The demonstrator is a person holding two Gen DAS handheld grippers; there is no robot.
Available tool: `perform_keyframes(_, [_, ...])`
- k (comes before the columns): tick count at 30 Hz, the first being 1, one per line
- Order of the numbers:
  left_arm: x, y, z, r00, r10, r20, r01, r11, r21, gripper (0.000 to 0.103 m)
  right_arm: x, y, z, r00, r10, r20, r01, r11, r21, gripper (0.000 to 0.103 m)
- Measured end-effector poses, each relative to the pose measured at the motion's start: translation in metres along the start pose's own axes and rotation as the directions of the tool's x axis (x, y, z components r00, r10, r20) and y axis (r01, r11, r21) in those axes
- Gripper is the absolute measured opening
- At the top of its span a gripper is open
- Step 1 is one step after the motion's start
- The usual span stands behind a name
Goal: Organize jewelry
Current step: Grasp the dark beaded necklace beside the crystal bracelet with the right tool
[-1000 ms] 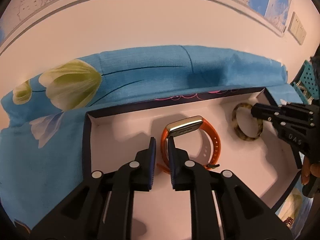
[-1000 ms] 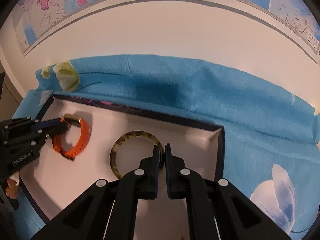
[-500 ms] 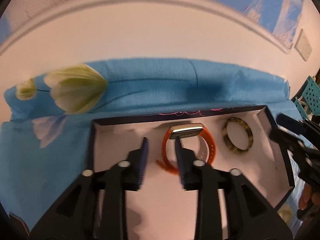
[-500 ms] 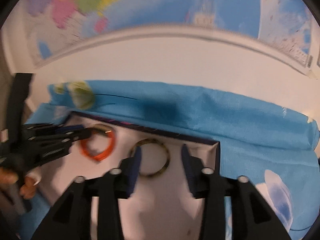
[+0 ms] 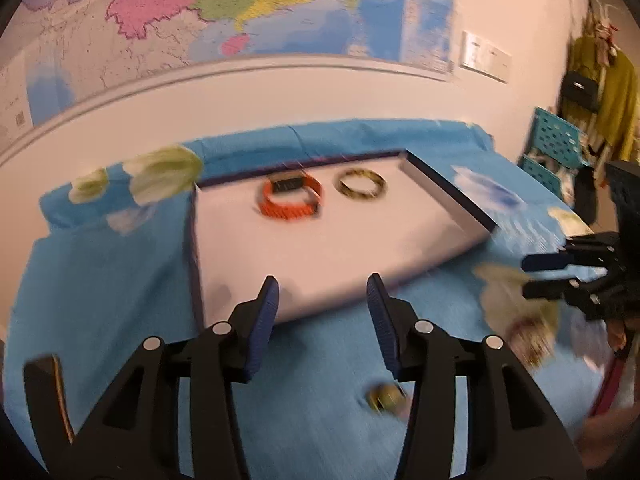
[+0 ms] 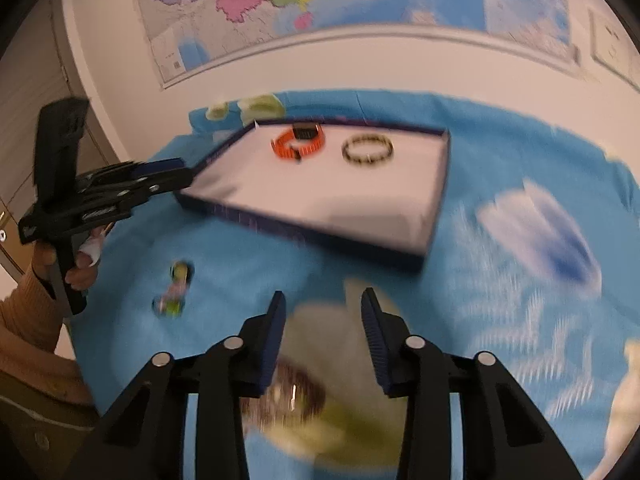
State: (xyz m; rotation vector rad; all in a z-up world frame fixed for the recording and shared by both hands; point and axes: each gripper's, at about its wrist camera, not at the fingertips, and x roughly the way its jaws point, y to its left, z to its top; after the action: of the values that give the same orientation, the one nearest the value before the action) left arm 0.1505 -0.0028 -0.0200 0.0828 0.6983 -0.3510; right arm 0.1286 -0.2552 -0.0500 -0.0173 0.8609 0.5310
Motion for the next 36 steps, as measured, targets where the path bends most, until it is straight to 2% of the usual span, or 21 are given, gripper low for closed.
perform_keyframes(4, [-0.015,-0.009,-0.025,1.0,-0.024,-0.008,0.024,1.0,-0.015,0.045,-0.002,0.001,-0.028,0.999,0.016,-0.029,-0.015,0.999,0.04,0.029])
perform_keyframes(6, [-0.02,-0.011,-0.033,0.999,-0.044,-0.013,0.044,0.999,-0.033,0.045,-0.005,0.003,-0.039,0.999,0.024,-0.034,-0.022,0.999,0.046,0.029])
perform_keyframes(11, [-0.026,-0.02,-0.048,0.998,-0.056,-0.019,0.055,0.997,-0.044,0.046,0.0,0.005,-0.046,0.998,0.036,-0.046,-0.032,0.997,0.07,0.026])
perform_keyframes(14, [-0.028,-0.024,-0.054,0.998,-0.061,-0.03,0.059,0.997,-0.048,0.046,0.001,0.006,-0.048,0.998,0.059,-0.034,-0.056,0.995,0.085,0.016])
perform_keyframes(15, [-0.028,-0.024,-0.055,0.997,-0.065,-0.033,0.063,0.997,-0.049,0.046,-0.001,0.008,-0.048,0.998,0.06,-0.028,-0.058,0.995,0.086,0.005])
perform_keyframes(16, [-0.028,-0.025,-0.057,0.997,-0.066,-0.037,0.064,0.997,-0.05,0.046,-0.001,0.009,-0.048,0.998,0.051,-0.026,-0.048,0.995,0.086,0.001])
perform_keyframes(21, [-0.033,-0.029,-0.062,0.997,-0.064,-0.037,0.062,0.997,-0.044,0.046,-0.007,0.015,-0.047,0.998,0.064,0.002,-0.064,0.995,0.079,0.001])
perform_keyframes(26, [-0.037,-0.034,-0.069,0.997,-0.07,-0.039,0.068,0.997,-0.029,0.046,-0.012,0.015,-0.042,0.999,0.038,0.022,-0.039,0.997,0.07,0.002])
perform_keyframes(30, [-0.038,-0.034,-0.072,0.996,-0.073,-0.043,0.072,0.997,-0.03,0.046,-0.007,0.014,-0.041,0.999,0.036,0.012,-0.036,0.996,0.081,0.008])
perform_keyframes(31, [-0.038,-0.034,-0.073,0.996,-0.071,-0.045,0.07,0.997,-0.033,0.046,-0.007,0.015,-0.041,0.999,0.037,0.015,-0.039,0.996,0.079,0.003])
perform_keyframes(33, [-0.038,-0.034,-0.074,0.996,-0.074,-0.049,0.072,0.997,-0.035,0.046,-0.009,0.017,-0.041,0.999,0.036,0.023,-0.037,0.997,0.074,0.002])
perform_keyframes(35, [-0.038,-0.034,-0.075,0.996,-0.077,-0.048,0.076,0.997,-0.036,0.046,-0.008,0.013,-0.041,1.0,0.016,0.017,-0.017,0.996,0.092,0.009])
perform_keyframes(36, [-0.039,-0.035,-0.075,0.996,-0.08,-0.048,0.079,0.996,-0.035,0.046,-0.007,0.011,-0.041,1.0,0.014,0.01,-0.015,0.995,0.1,0.021])
